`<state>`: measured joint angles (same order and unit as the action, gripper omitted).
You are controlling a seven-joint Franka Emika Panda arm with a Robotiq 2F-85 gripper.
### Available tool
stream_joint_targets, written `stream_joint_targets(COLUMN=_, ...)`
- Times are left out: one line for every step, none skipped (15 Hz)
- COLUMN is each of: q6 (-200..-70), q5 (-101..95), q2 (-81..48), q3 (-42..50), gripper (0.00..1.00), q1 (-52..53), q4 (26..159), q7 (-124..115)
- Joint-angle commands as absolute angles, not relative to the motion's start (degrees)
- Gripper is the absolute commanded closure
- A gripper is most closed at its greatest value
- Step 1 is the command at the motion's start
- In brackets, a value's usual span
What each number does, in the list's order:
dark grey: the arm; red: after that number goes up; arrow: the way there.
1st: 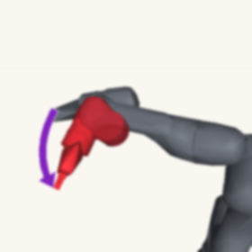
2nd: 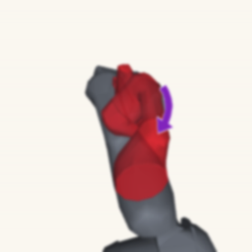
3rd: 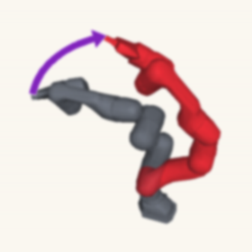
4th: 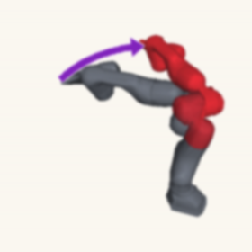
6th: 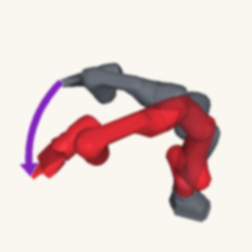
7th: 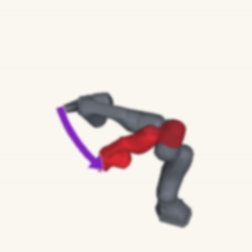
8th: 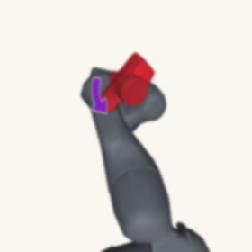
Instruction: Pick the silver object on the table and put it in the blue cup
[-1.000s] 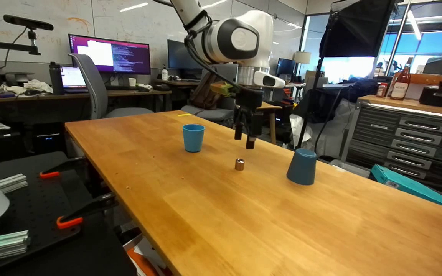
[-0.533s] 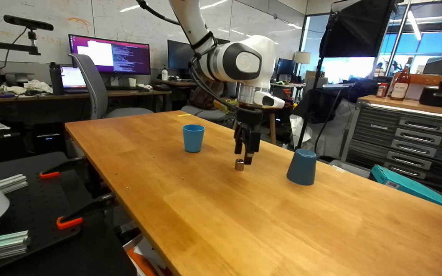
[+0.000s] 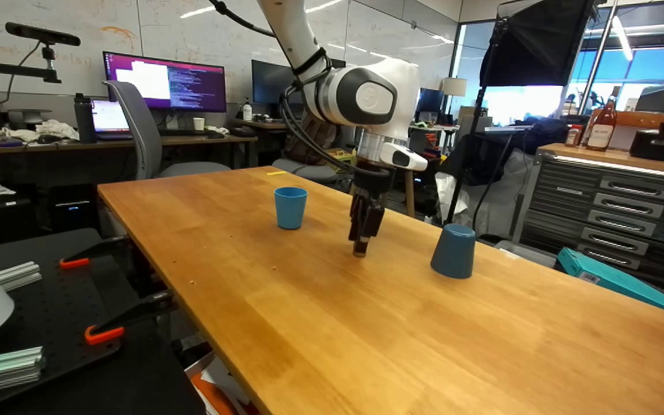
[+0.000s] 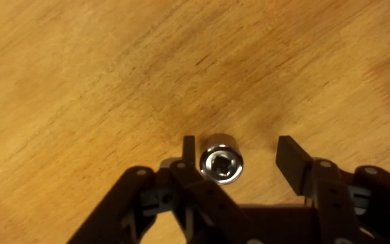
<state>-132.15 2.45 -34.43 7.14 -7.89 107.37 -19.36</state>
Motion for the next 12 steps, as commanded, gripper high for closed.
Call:
stream_joint_targets(q6=-130.7, q5=5.2, q2=-36.6, q3=7.9, gripper=0.65, q1=-8.5, q4=104.3, q7=-18.9)
stream_joint_targets(q6=-130.8, q5=5.3, q2=-36.6, q3=8.1, gripper=0.73, q1=-8.6, q4=104.2, q7=-19.0)
stream_joint_targets(q6=-130.9, q5=5.4, q2=-36.5, q3=8.2, gripper=0.81, q1=-8.7, q4=104.1, q7=-19.0)
stream_joint_targets(q6=-130.6, q5=5.4, q2=-36.3, q3=8.2, gripper=0.87, q1=-8.8, q4=103.9, q7=-18.9)
stream_joint_targets(q6=-129.9, q5=5.7, q2=-35.6, q3=7.9, gripper=0.94, q1=-9.1, q4=103.9, q7=-18.6)
stream_joint_targets(q6=-129.3, q5=5.9, q2=-34.6, q3=7.7, gripper=0.92, q1=-9.1, q4=104.0, q7=-18.2)
stream_joint_targets(q6=-128.9, q5=6.2, q2=-33.0, q3=7.2, gripper=0.92, q1=-9.1, q4=104.5, q7=-17.6)
stream_joint_targets(q6=-128.0, q5=6.9, q2=-30.9, q3=6.4, gripper=0.92, q1=-9.2, q4=105.2, q7=-16.5)
stream_joint_targets(q6=-127.6, q5=7.6, q2=-28.9, q3=5.9, gripper=0.92, q1=-9.1, q4=106.2, q7=-15.6)
stream_joint_targets(q6=-127.0, q5=8.5, q2=-26.6, q3=4.9, gripper=0.92, q1=-8.9, q4=107.2, q7=-14.1)
stream_joint_targets(q6=-126.2, q5=9.3, q2=-24.8, q3=4.3, gripper=0.92, q1=-8.7, q4=108.0, q7=-12.8)
stream_joint_targets(q6=-125.2, q5=10.2, q2=-23.0, q3=3.4, gripper=0.92, q1=-8.4, q4=108.6, q7=-11.6)
